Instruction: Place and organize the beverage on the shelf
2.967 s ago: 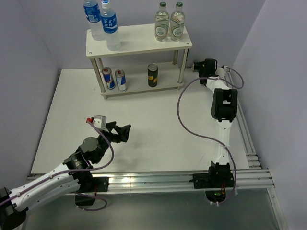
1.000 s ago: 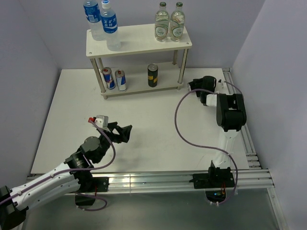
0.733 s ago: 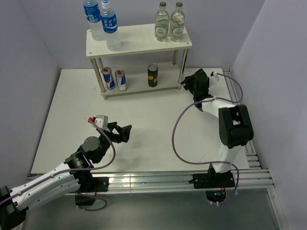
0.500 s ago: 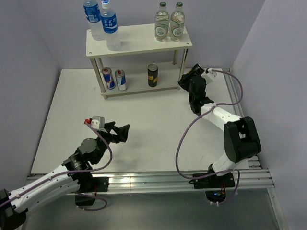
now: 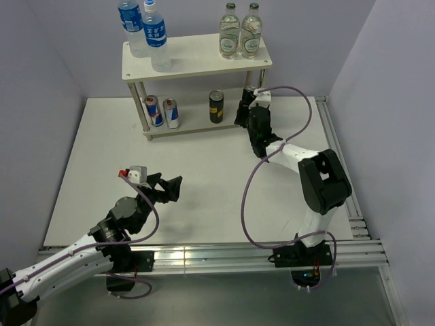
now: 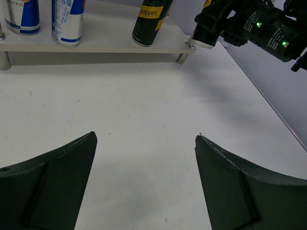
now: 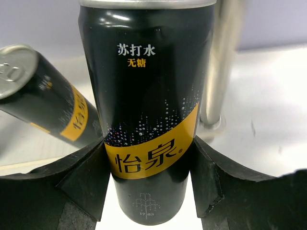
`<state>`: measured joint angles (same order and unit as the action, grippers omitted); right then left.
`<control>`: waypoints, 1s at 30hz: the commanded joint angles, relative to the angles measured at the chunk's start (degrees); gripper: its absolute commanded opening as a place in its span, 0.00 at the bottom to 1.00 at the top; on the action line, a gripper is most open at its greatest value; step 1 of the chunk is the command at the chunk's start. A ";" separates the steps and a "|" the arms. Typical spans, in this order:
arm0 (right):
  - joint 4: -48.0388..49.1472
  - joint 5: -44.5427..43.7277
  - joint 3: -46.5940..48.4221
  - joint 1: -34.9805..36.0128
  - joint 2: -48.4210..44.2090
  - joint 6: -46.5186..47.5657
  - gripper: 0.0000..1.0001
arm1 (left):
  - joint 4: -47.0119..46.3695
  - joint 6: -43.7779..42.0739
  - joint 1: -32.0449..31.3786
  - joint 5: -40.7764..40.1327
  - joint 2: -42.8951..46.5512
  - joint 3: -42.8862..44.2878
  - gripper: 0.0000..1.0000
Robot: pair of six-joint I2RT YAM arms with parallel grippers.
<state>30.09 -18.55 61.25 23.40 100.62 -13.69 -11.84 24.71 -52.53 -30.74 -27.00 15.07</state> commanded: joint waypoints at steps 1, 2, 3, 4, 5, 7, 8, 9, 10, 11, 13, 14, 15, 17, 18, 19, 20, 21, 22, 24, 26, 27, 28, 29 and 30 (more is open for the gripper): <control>11.22 -0.26 7.20 1.74 0.71 11.29 0.00 | -3.02 -0.45 -0.11 -1.07 -0.15 -0.22 0.89; 11.40 -0.35 8.87 2.09 1.50 12.45 0.00 | -3.02 -0.45 -0.11 -1.07 -0.33 -0.22 0.89; 11.66 -0.35 9.75 2.70 3.16 13.07 0.00 | -3.10 -0.45 -0.11 -1.07 -0.42 -0.22 0.89; 11.75 -0.52 11.33 2.97 3.88 15.17 0.00 | -3.02 -0.36 -0.20 -1.07 -0.59 -0.22 0.89; 11.92 -0.35 12.21 3.06 5.45 15.45 0.00 | -3.11 -0.45 -0.11 -1.07 -0.77 -0.22 0.89; 11.84 -0.52 14.41 3.15 7.04 16.06 0.00 | -3.11 -0.54 -0.11 -0.99 -0.94 -0.22 0.89; 11.92 -0.70 15.03 3.23 8.44 16.15 0.00 | -3.11 -0.54 -0.11 -0.99 -1.03 -0.13 0.89; 12.01 -0.88 15.64 3.23 9.15 16.42 0.00 | -3.19 -0.54 -0.11 -1.07 -1.12 -0.13 0.89; 12.27 -1.14 16.61 3.23 9.85 16.42 0.00 | -3.19 -0.63 -0.11 -1.07 -1.38 -0.13 0.89; 12.54 -1.32 17.05 3.32 11.17 16.50 0.00 | -3.28 -0.54 -0.11 -1.07 -1.47 -0.13 0.89; 12.89 -1.58 18.19 3.32 12.49 16.94 0.00 | -3.20 -0.63 -0.11 -1.07 -1.73 0.05 0.89; 13.15 -1.93 18.63 3.32 13.98 17.12 0.00 | -3.19 -0.54 -0.11 -1.07 -1.82 0.05 0.89; 13.33 -2.02 19.42 3.32 14.60 17.64 0.00 | -3.28 -0.63 -0.11 -1.07 -1.82 0.05 0.89; 14.56 -2.37 20.04 3.41 16.62 18.44 0.00 | -3.19 -0.54 -0.11 -0.99 -2.00 -0.04 0.89; 15.00 -2.89 20.91 3.32 17.32 19.22 0.00 | -3.28 -0.63 -0.11 -0.99 -2.00 -0.04 0.89; 15.61 -3.16 21.36 3.41 18.72 19.49 0.00 | -3.37 -0.54 -0.11 -0.99 -2.09 -0.04 0.89; 15.79 -3.51 21.97 3.23 19.43 20.10 0.00 | -3.37 -0.63 -0.11 -0.99 -2.09 -0.04 0.89; 15.97 -3.69 23.11 3.23 20.14 20.46 0.00 | -3.20 -0.63 -0.11 -0.99 -2.17 0.05 0.89; 16.58 -3.86 23.56 3.23 21.54 20.90 0.00 | -3.37 -0.54 -0.11 -0.99 -2.26 -0.13 0.89; 17.02 -4.30 25.04 3.15 22.77 21.51 0.00 | -3.46 -0.63 -0.11 -0.90 -2.35 -0.04 0.89; 17.46 -4.39 26.02 2.80 24.44 21.25 0.00 | -3.46 -0.80 -0.11 -0.90 -2.88 0.05 0.89; 17.64 -4.39 26.80 2.62 24.88 20.73 0.00 | -3.46 -0.72 -0.11 -0.90 -3.14 0.13 0.89; 17.73 -4.31 27.25 2.36 25.76 20.55 0.00 | -3.54 -0.72 -0.11 -0.90 -3.32 0.22 0.89; 17.81 -4.39 27.69 1.92 26.20 20.46 0.00 | -3.55 -0.72 -0.11 -0.81 -3.41 0.31 0.89; 18.16 -4.83 28.47 1.83 26.64 20.55 0.00 | -3.55 -0.89 -0.11 -0.72 -3.75 0.31 0.89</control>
<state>38.65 -21.85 84.75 26.09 127.66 5.87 -12.93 24.67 -52.53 -31.35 -30.24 15.07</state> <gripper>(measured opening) 0.662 0.891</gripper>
